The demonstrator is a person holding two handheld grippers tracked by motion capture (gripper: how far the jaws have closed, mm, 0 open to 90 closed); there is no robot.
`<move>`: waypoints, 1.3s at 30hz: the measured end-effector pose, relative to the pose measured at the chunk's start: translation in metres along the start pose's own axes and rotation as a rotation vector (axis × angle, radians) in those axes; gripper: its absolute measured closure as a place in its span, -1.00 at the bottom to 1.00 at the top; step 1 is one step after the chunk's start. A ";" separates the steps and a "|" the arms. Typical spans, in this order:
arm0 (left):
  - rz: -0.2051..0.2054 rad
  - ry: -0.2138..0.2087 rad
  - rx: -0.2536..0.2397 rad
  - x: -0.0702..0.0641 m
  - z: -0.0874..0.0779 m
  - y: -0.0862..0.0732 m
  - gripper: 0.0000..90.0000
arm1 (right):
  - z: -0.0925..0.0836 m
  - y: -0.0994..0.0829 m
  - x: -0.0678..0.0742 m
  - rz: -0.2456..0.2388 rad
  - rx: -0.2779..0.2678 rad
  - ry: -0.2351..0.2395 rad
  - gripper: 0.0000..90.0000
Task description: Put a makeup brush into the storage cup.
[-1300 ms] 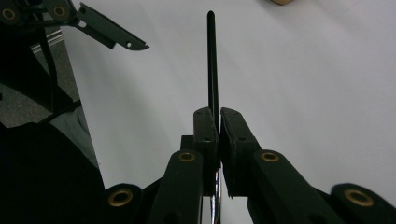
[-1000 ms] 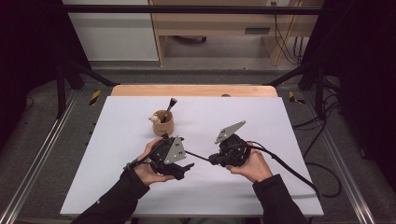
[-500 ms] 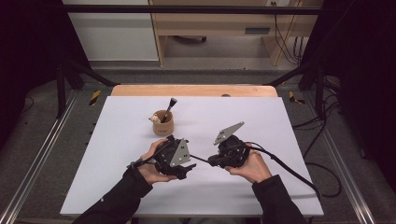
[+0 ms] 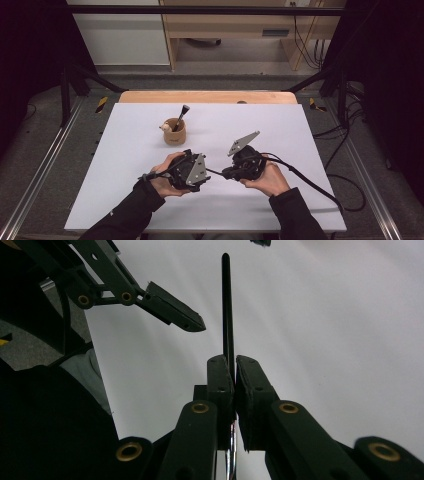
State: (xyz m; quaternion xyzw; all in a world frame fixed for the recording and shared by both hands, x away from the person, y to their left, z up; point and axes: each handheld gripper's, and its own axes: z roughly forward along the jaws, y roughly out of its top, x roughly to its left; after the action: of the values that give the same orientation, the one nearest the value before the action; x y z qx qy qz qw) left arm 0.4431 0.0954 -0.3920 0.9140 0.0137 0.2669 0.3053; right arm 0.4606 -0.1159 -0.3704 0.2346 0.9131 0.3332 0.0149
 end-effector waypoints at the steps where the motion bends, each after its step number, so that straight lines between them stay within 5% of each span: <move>1: 0.003 -0.001 -0.002 -0.001 0.001 0.000 -0.17 | 0.000 0.000 0.000 -0.002 0.001 0.002 0.91; 14: 0.089 0.002 0.042 -0.005 0.008 0.004 0.08 | 0.002 0.000 0.000 -0.008 0.005 0.013 0.91; 39: 0.241 0.016 0.041 -0.016 0.013 0.006 0.66 | 0.005 0.000 0.001 -0.005 0.009 0.031 0.91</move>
State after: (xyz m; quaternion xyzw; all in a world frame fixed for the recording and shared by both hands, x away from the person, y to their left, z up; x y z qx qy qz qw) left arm 0.4351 0.0806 -0.4055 0.9129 -0.0881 0.3087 0.2522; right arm 0.4606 -0.1127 -0.3742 0.2272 0.9152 0.3328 0.0008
